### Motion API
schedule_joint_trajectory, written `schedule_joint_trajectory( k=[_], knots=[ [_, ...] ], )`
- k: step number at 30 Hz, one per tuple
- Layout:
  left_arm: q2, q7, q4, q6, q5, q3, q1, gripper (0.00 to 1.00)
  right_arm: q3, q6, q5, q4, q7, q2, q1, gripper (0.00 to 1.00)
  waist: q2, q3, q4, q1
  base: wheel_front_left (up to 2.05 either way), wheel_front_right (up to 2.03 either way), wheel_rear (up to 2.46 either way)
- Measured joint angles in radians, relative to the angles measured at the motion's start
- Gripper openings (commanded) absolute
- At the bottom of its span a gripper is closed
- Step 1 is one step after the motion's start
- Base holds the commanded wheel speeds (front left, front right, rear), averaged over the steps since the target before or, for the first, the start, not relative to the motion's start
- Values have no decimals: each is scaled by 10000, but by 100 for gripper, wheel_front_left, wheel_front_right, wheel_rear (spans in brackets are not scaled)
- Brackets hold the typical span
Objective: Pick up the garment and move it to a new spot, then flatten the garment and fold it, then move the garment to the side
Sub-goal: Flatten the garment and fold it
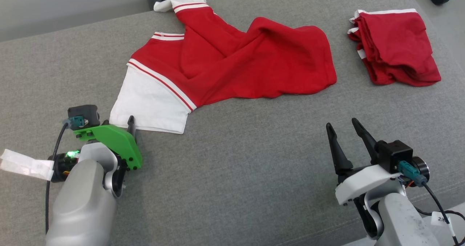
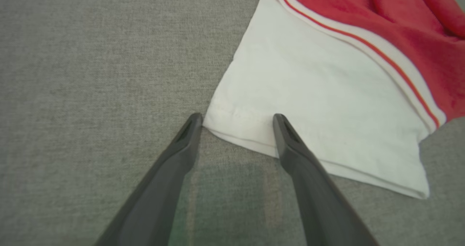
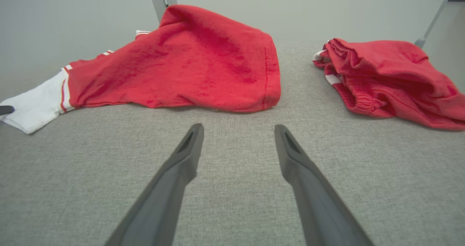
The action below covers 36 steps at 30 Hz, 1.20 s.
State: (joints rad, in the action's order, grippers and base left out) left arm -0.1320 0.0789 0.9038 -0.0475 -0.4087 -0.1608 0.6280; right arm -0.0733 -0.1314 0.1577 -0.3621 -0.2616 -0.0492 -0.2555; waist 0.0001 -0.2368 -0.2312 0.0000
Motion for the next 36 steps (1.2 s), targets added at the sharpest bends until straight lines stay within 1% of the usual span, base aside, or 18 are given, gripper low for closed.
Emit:
schedule_joint_trajectory(
  k=[4, 5, 6, 7, 8, 9, 13, 17, 21, 25, 29, 36],
  knots=[
    [2, -98, 353, -12, 2, -86, 198, 100, 44, 0, -19, 0, 0, 0, -13, 100, 0, -29, -16, 0, 0, 0, 0],
    [10, -117, 437, -56, 4, -136, 259, 90, 77, 0, -36, -4, 0, 0, -29, 100, 0, -43, -9, 0, 0, 0, 0],
    [19, -157, 489, -75, 4, -167, 299, 70, 102, 0, -61, -21, 0, 0, -47, 100, 0, -57, -3, 0, 0, 0, 0],
    [31, -190, 560, -119, 4, -203, 365, 44, 140, 0, -96, -59, 0, 0, -93, 100, 0, -77, 7, 0, 0, 0, 0],
    [50, -232, 612, -157, 4, -253, 431, 14, 176, 0, -121, -115, 0, 0, -174, 100, 0, -101, 22, 0, 0, 0, 0],
    [71, -290, 652, -194, 4, -284, 475, 0, 211, 0, -182, -178, 0, 0, -254, 100, 0, -118, 38, 0, 0, 0, 0],
    [142, -886, 708, -280, 52, -380, 600, 0, 662, 0, -485, -694, 0, 6, -835, 100, 0, -200, 144, 0, 0, 0, 0],
    [100, -1580, 621, -349, 77, -420, 728, 0, 1231, 0, -865, -1682, 171, -88, -1621, 100, 0, -273, 324, 0, 0, 0, 0],
    [27, -2098, 420, -428, 81, -472, 755, 0, 1486, 0, -940, -2702, 389, -347, -2470, 100, 0, -353, 562, 0, 0, 0, 0],
    [19, -2410, 161, -506, 109, -623, 734, 0, 1471, 0, -817, -3747, 671, -579, -3211, 100, 0, -435, 816, 0, 0, 0, 0],
    [134, -2550, -155, -579, 121, -780, 648, 0, 1208, 0, -775, -4709, 865, -848, -3740, 100, 0, -523, 1054, 0, 0, 0, 0],
    [238, -2709, -817, -587, 115, -970, 390, 0, 715, 0, -215, -5770, 698, -888, -4532, 100, 0, -691, 1348, 0, 0, 0, 0]
  ],
)
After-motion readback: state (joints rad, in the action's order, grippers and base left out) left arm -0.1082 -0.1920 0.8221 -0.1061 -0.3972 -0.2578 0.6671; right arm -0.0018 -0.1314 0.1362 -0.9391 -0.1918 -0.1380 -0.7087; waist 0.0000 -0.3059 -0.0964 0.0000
